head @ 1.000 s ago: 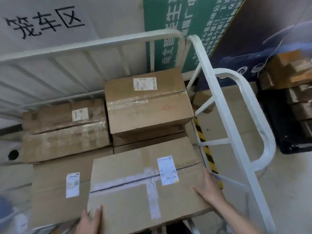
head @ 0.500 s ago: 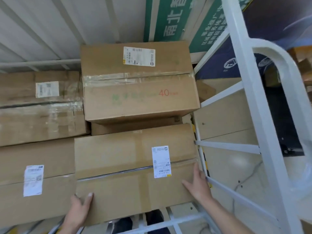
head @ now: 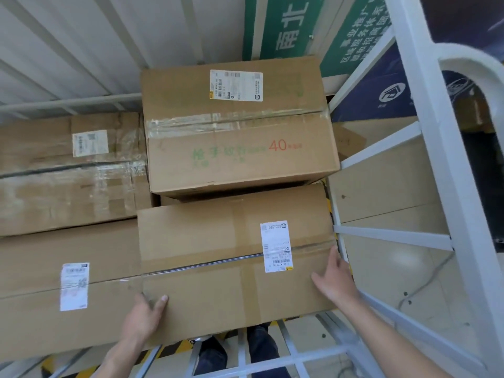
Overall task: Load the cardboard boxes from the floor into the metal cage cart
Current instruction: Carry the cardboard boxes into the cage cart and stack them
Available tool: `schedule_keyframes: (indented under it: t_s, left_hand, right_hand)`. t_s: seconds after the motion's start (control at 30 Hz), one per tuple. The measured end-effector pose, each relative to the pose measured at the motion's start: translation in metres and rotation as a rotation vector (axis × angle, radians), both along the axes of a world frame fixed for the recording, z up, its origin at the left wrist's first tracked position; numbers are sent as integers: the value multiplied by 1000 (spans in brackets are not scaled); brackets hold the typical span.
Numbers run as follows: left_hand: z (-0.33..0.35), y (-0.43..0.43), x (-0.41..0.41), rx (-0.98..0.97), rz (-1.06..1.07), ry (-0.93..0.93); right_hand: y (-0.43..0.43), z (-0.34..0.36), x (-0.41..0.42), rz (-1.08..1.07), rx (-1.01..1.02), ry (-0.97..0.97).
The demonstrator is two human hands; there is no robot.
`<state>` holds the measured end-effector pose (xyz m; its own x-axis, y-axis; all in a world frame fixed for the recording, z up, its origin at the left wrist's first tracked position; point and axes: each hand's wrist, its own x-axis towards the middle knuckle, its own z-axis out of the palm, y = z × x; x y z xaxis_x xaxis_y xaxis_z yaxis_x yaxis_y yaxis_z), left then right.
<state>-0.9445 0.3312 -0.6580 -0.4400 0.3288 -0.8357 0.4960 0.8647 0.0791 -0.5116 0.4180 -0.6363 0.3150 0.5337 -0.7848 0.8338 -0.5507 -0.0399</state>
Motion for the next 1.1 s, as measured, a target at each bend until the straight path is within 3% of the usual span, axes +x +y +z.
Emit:
schedule_keyframes:
  t_s: [0.27, 0.43, 0.67, 1.1]
  left_hand:
    - [10, -12, -5, 52, -66, -22]
    - [12, -7, -8, 90, -88, -25]
    - [9, 6, -15, 124, -101, -16]
    - [-9, 33, -21, 196, -24, -10]
  right_hand:
    - [-22, -3, 2, 20, 25, -48]
    - [-31, 1, -14, -167, 284, -2]
    - [-34, -17, -48, -44, 74, 74]
    - [5, -30, -51, -20, 92, 59]
